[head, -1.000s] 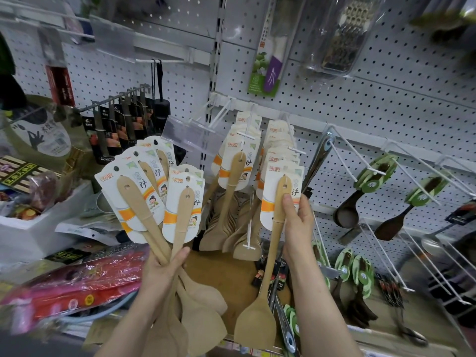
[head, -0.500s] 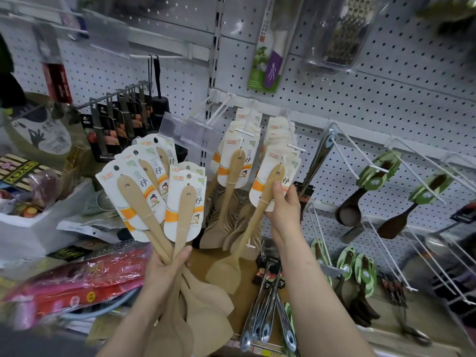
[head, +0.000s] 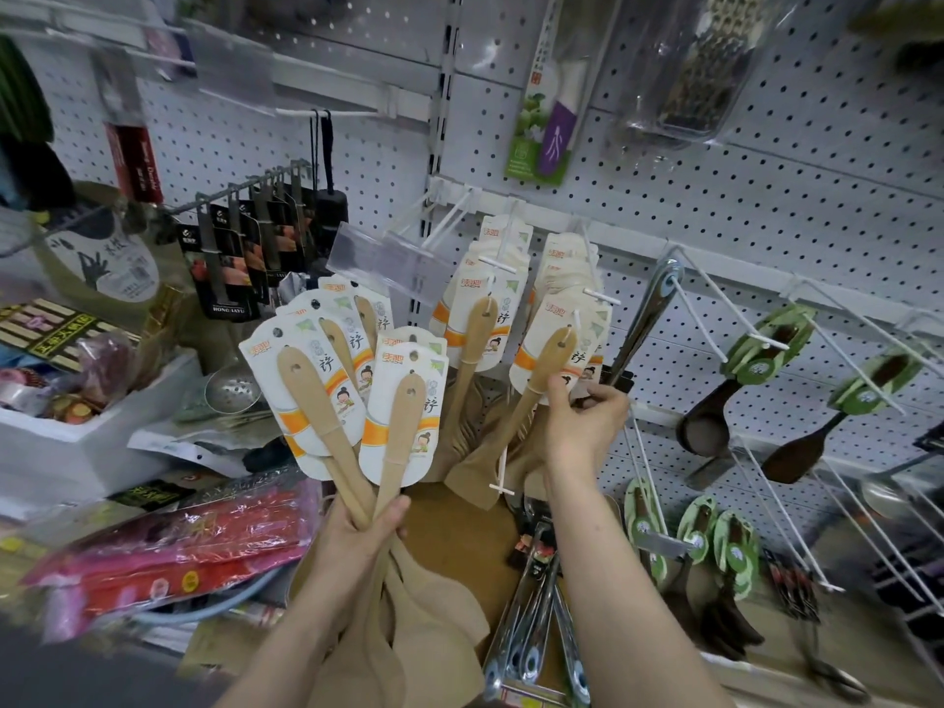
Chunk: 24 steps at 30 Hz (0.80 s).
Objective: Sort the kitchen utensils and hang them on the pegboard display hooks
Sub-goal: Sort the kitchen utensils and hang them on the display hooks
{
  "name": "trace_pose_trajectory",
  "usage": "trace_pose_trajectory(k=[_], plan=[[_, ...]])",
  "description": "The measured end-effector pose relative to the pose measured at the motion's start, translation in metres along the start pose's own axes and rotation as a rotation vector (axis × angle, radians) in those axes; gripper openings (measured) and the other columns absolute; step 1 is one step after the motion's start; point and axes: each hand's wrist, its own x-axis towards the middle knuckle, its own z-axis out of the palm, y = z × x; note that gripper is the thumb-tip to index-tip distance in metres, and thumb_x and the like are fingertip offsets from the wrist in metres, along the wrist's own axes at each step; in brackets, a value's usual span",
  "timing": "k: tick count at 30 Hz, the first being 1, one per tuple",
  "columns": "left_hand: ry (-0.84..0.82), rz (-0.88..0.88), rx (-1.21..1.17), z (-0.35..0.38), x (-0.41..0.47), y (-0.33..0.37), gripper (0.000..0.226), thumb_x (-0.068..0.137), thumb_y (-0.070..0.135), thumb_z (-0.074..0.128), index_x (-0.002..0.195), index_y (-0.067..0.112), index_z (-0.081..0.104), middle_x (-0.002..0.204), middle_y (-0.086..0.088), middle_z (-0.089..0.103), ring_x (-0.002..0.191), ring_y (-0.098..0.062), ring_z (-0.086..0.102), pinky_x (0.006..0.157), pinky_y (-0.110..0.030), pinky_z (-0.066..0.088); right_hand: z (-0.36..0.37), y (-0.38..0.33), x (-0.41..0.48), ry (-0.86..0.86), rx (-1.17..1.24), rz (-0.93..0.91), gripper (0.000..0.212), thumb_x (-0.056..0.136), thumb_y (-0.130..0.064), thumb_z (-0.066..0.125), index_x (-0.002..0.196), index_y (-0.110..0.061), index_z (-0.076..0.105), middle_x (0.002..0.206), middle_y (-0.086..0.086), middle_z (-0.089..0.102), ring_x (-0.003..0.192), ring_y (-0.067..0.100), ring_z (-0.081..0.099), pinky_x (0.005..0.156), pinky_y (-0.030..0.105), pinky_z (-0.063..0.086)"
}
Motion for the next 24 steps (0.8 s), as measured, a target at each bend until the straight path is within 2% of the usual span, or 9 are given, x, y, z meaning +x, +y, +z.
trace_pose_trajectory(k=[2,4,7,9,12,15,18,21,24], plan=[[-0.022,-0.003,-0.031,0.006,-0.002,0.0,0.029,0.081,0.021,0.076,0.102,0.015,0.058,0.076,-0.009,0.065,0.062,-0.015,0.062,0.058,-0.03,0.051,-0.007,-0.006,-0.016,-0.012,0.02,-0.076,0.027,0.087,-0.029,0.07,0.098,-0.018,0.048,0.101,0.003,0.055,0.085,0.014,0.054,0.075,0.031,0.041],[-0.048,-0.014,-0.045,0.012,-0.004,-0.001,0.031,0.079,0.022,0.074,0.104,0.015,0.057,0.076,-0.008,0.065,0.065,-0.018,0.062,0.062,-0.034,0.052,-0.009,-0.016,-0.037,-0.171,0.067,-0.181,0.018,0.089,-0.029,0.069,0.091,-0.02,0.054,0.087,-0.005,0.06,0.074,0.004,0.054,0.071,0.025,0.042],[-0.08,-0.011,-0.04,0.02,-0.009,0.001,0.031,0.079,0.019,0.073,0.105,0.014,0.056,0.076,-0.009,0.065,0.067,-0.02,0.061,0.063,-0.034,0.052,-0.005,-0.028,-0.063,-0.435,0.043,-0.26,0.018,0.086,-0.031,0.073,0.093,-0.018,0.063,0.081,-0.008,0.065,0.068,-0.001,0.055,0.066,0.016,0.047],[-0.108,0.013,-0.002,0.022,-0.011,0.001,0.028,0.083,0.014,0.071,0.106,0.011,0.056,0.077,-0.009,0.066,0.065,-0.016,0.062,0.059,-0.028,0.052,0.0,-0.03,-0.071,-0.481,-0.017,-0.236,0.025,0.081,-0.036,0.078,0.095,-0.022,0.062,0.078,-0.007,0.065,0.065,0.001,0.055,0.065,0.022,0.049],[-0.132,0.034,0.046,0.022,-0.013,-0.002,0.033,0.082,0.014,0.074,0.108,0.006,0.057,0.077,-0.007,0.068,0.06,-0.01,0.064,0.055,-0.02,0.052,0.001,-0.028,-0.073,-0.457,-0.005,-0.175,0.032,0.075,-0.034,0.083,0.09,-0.029,0.055,0.074,-0.005,0.063,0.064,0.007,0.056,0.065,0.029,0.049],[-0.152,0.005,0.075,0.019,-0.016,-0.004,0.028,0.084,0.009,0.07,0.108,0.007,0.056,0.079,-0.007,0.069,0.059,-0.007,0.064,0.054,-0.018,0.052,-0.003,-0.026,-0.08,-0.51,-0.026,-0.154,0.039,0.07,-0.035,0.085,0.095,-0.027,0.056,0.086,-0.005,0.065,0.075,0.016,0.059,0.073,0.037,0.051],[-0.164,0.011,0.106,0.019,-0.019,-0.005,0.026,0.085,0.007,0.069,0.107,0.007,0.055,0.079,-0.007,0.068,0.057,-0.005,0.063,0.052,-0.017,0.05,-0.006,-0.022,-0.084,-0.528,-0.153,-0.143,0.047,0.066,-0.04,0.086,0.097,-0.023,0.055,0.09,-0.007,0.065,0.08,0.013,0.058,0.075,0.039,0.052],[-0.164,-0.005,0.092,0.019,-0.023,-0.004,0.022,0.091,0.017,0.062,0.105,0.003,0.054,0.066,-0.005,0.065,0.053,-0.008,0.061,0.05,-0.02,0.048,-0.008,-0.022,-0.083,-0.526,-0.173,-0.075,0.046,0.066,-0.038,0.084,0.098,-0.021,0.055,0.09,-0.009,0.065,0.085,0.014,0.063,0.079,0.043,0.055],[-0.155,-0.059,0.026,0.02,-0.027,-0.002,0.03,0.095,0.033,0.052,0.1,0.004,0.053,0.06,-0.005,0.062,0.051,-0.012,0.057,0.05,-0.024,0.046,-0.011,-0.02,-0.082,-0.533,-0.122,-0.017,0.044,0.069,-0.031,0.084,0.098,-0.02,0.053,0.092,-0.005,0.068,0.087,0.017,0.067,0.08,0.047,0.056]])
